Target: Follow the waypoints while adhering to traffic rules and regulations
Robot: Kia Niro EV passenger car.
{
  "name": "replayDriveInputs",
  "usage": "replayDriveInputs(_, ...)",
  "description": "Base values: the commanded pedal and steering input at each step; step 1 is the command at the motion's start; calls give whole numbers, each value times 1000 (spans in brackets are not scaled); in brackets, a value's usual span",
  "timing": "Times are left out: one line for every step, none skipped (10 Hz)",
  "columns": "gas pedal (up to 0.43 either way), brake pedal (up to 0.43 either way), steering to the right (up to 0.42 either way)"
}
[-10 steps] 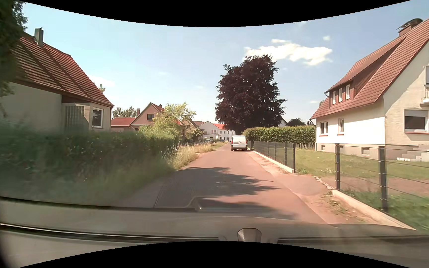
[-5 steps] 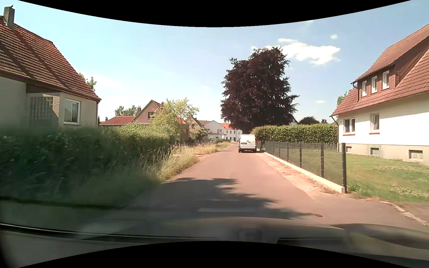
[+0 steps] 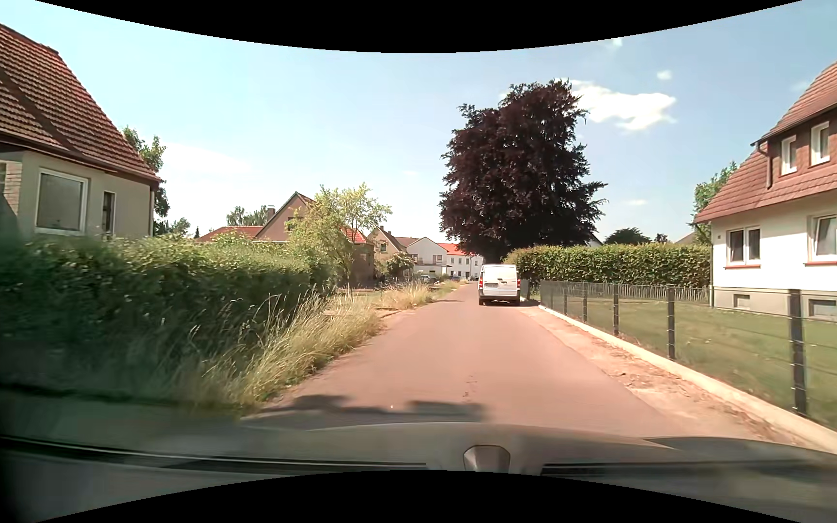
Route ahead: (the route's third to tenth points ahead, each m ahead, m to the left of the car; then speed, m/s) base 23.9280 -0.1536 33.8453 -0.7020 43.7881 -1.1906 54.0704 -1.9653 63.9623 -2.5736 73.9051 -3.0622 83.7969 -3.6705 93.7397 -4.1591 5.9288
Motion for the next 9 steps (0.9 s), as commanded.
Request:
replayDriveInputs(0, 6, -24)
replayDriveInputs(0, 6, -24)
replayDriveInputs(0, 6, -24)
replayDriveInputs(0, 6, -23)
replayDriveInputs(0, 6, -23)
replayDriveInputs(0, 6, -21)
replayDriveInputs(0, 6, -20)
replayDriveInputs(0, 6, -16)
replayDriveInputs(0, 6, -14)
